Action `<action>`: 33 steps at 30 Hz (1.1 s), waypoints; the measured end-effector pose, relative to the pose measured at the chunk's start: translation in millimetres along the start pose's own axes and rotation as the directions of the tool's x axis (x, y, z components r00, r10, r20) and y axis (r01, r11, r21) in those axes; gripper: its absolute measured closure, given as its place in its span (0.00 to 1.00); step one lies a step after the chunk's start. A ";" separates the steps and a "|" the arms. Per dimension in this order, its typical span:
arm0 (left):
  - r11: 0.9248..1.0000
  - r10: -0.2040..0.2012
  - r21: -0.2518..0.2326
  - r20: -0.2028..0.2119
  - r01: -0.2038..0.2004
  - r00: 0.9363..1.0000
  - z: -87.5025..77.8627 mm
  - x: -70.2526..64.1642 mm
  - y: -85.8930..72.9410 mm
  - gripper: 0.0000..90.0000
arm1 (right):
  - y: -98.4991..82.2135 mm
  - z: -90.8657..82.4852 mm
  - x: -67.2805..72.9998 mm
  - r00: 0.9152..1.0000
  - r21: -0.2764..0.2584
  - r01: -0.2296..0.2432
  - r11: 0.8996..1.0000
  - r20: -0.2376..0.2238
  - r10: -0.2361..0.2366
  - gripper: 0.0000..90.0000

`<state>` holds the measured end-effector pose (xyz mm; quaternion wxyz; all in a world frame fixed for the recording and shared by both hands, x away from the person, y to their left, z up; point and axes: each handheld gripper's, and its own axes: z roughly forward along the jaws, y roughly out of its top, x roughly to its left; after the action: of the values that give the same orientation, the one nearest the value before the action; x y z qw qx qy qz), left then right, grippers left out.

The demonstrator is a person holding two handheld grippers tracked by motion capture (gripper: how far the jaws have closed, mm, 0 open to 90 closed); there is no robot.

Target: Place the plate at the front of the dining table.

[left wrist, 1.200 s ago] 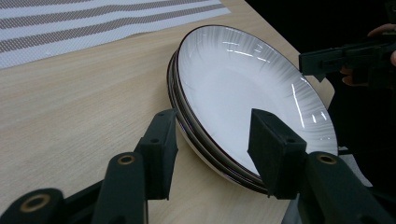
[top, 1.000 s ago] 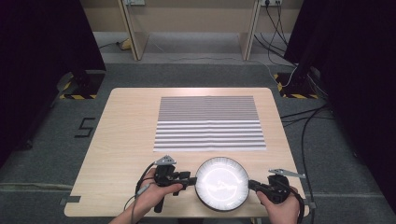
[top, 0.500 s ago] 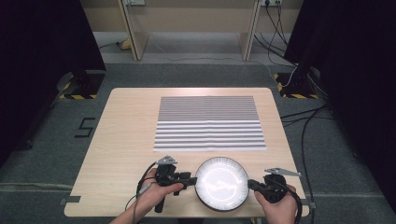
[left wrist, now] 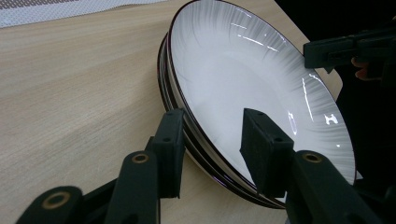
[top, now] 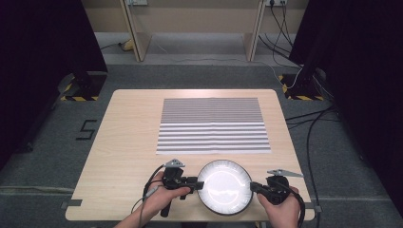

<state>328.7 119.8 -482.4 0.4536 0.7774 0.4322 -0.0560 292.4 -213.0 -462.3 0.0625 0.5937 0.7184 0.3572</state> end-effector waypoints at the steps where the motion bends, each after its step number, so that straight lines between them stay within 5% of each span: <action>1: 1.000 0.001 0.002 -0.002 -0.001 1.000 0.4 -0.1 -0.2 0.66 | 0.7 0.5 -0.3 1.000 0.003 -0.007 1.000 -0.005 0.007 0.94; 10: 1.000 -0.003 0.010 0.000 0.003 1.000 -0.3 1.4 -1.0 0.66 | 4.6 7.4 -0.6 0.999 0.013 -0.016 1.000 -0.032 0.016 0.93; 11: 1.000 -0.006 0.014 0.003 0.005 1.000 -1.9 1.1 -0.3 0.64 | 2.5 16.8 1.1 0.997 0.064 -0.045 0.997 -0.065 0.049 0.90; 12: 1.000 -0.001 0.014 0.001 0.001 1.000 -2.7 1.2 -0.2 0.64 | 1.3 18.4 3.3 0.998 0.037 -0.023 0.999 -0.050 0.025 0.89; 14: 1.000 0.006 0.014 -0.005 -0.006 1.000 -5.1 1.8 -0.2 0.65 | 2.7 18.4 6.0 1.000 0.043 0.004 0.999 -0.029 -0.002 0.89; 18: 1.000 0.011 0.007 0.002 -0.011 1.000 -13.1 2.5 1.8 0.67 | 4.2 18.5 3.3 0.999 0.051 -0.020 0.999 -0.045 0.022 0.88; 21: 0.999 0.017 0.044 0.010 -0.017 1.000 -17.3 0.7 1.5 0.68 | 4.0 17.3 6.0 0.998 0.062 -0.025 0.998 -0.054 0.028 0.79; 24: 0.999 -0.010 0.047 0.016 0.010 1.000 -16.8 0.3 -0.5 0.67 | 5.1 14.9 8.0 0.997 0.097 -0.038 0.995 -0.068 0.045 0.75; 33: 0.999 -0.020 0.051 -0.001 0.020 1.000 -15.2 -2.3 -2.5 0.67 | 5.0 11.3 7.8 0.992 0.160 -0.060 0.985 -0.096 0.076 0.77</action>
<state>320.9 130.3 -474.1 0.4330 0.7842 0.4387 -0.0712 300.0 -200.8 -465.2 -0.0333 0.6020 0.7258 0.3312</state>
